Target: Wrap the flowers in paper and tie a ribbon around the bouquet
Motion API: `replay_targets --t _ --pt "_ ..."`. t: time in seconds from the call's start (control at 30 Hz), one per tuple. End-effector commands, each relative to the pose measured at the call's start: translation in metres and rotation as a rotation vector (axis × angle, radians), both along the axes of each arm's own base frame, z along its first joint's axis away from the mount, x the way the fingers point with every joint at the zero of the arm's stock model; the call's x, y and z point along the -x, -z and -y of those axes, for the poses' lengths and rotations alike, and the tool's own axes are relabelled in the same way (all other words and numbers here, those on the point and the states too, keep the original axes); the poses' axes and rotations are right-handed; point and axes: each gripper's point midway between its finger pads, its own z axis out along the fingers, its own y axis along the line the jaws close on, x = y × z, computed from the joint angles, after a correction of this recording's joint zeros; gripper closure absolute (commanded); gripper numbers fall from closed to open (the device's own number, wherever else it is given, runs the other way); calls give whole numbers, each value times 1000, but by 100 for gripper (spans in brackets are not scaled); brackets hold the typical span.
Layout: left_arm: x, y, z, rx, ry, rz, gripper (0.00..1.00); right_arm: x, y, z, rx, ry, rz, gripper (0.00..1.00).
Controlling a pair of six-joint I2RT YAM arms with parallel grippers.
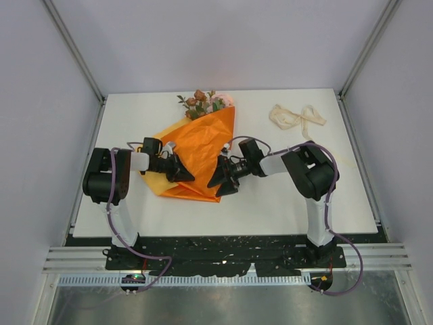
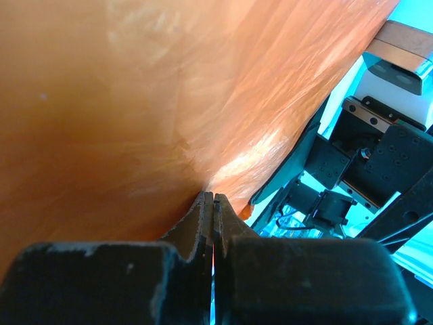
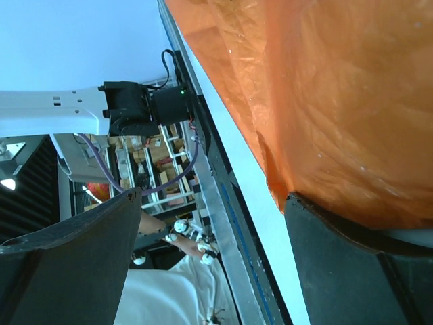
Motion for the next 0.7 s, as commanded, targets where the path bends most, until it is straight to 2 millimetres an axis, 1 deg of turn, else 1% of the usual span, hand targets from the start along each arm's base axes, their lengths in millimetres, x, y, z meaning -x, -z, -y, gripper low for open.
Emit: replay_targets --t 0.0,0.03,0.07,0.17,0.23,0.27,0.3,0.33,0.37,0.4,0.43,0.47,0.5,0.53,0.57,0.6,0.63,0.67 --pt "4 23 -14 -117 -15 -23 100 16 31 23 163 -5 -35 7" --pt "3 23 -14 -119 -15 -21 100 14 17 20 136 -8 -7 7" --pt "4 24 -14 -120 -14 -21 100 16 8 18 134 -16 8 5" --pt "3 24 -14 -122 -14 -21 100 23 4 23 139 -43 8 4" --pt "3 23 -14 -121 -10 -20 100 9 -2 27 133 -7 44 5" --pt "3 23 -14 -121 -11 -21 100 -6 -11 28 113 43 73 10" --pt "4 23 -14 -121 -10 -22 100 -12 -11 33 109 76 75 14" --pt "3 23 -14 -121 -11 -18 100 -35 -17 38 95 152 122 25" --pt "3 23 -14 -121 -11 -18 100 -39 -14 44 103 183 129 32" --pt "3 23 -14 -123 -10 -19 100 -53 -10 52 122 236 158 43" --pt "3 23 -14 -123 -11 -18 100 -62 -7 60 143 267 165 45" --pt "3 23 -14 -123 -11 -18 100 -64 5 64 189 283 148 46" --pt "3 23 -14 -123 -11 -18 100 -68 7 64 188 288 149 46" --pt "2 22 -14 -121 -10 -17 100 -71 16 65 211 291 143 46" --pt "2 23 -14 -123 -11 -16 100 -80 16 63 211 301 164 45" --pt "2 23 -14 -123 -9 -16 100 -84 23 61 215 313 154 45" --pt "2 23 -13 -121 -10 -18 100 -93 23 58 204 324 174 45" --pt "2 23 -14 -120 -13 -18 100 -95 33 57 212 330 141 45"
